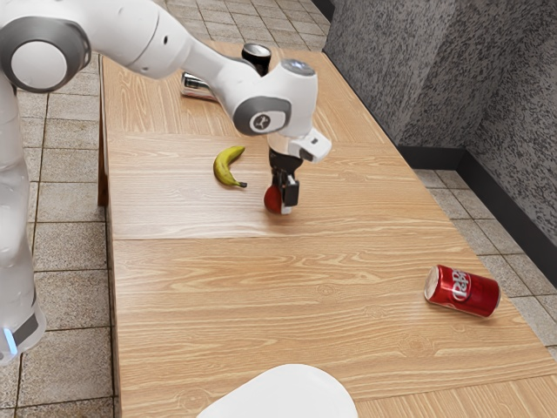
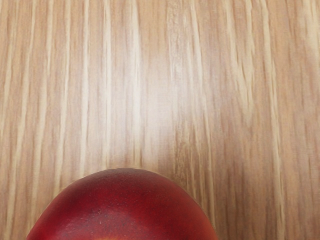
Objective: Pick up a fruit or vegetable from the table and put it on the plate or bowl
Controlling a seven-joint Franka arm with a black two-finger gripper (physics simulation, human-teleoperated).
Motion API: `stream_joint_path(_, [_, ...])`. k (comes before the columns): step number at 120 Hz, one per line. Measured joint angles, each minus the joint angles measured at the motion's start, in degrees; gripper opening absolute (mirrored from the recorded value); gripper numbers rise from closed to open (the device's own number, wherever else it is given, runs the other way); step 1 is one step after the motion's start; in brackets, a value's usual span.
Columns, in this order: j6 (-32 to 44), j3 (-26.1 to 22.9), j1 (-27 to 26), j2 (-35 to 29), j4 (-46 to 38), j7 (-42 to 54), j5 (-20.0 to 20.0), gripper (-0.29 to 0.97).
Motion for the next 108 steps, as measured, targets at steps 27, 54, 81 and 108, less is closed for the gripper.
stream_joint_path(27, [0.4, 0.0, -1.2, 0.8, -0.4, -0.2, 0.0, 0.68])
stream_joint_path(54, [1.0, 0.1, -2.3, 0.7, -1.4, -0.3, -0.1, 0.59])
stream_joint_path(81, [1.1, -0.1, -2.8, 0.2, -1.4, -1.0, 0.3, 0.31])
stream_joint_path(108, [-1.1, -3.4, 0.7, -4.3, 0.3, -1.2, 0.9, 0.29])
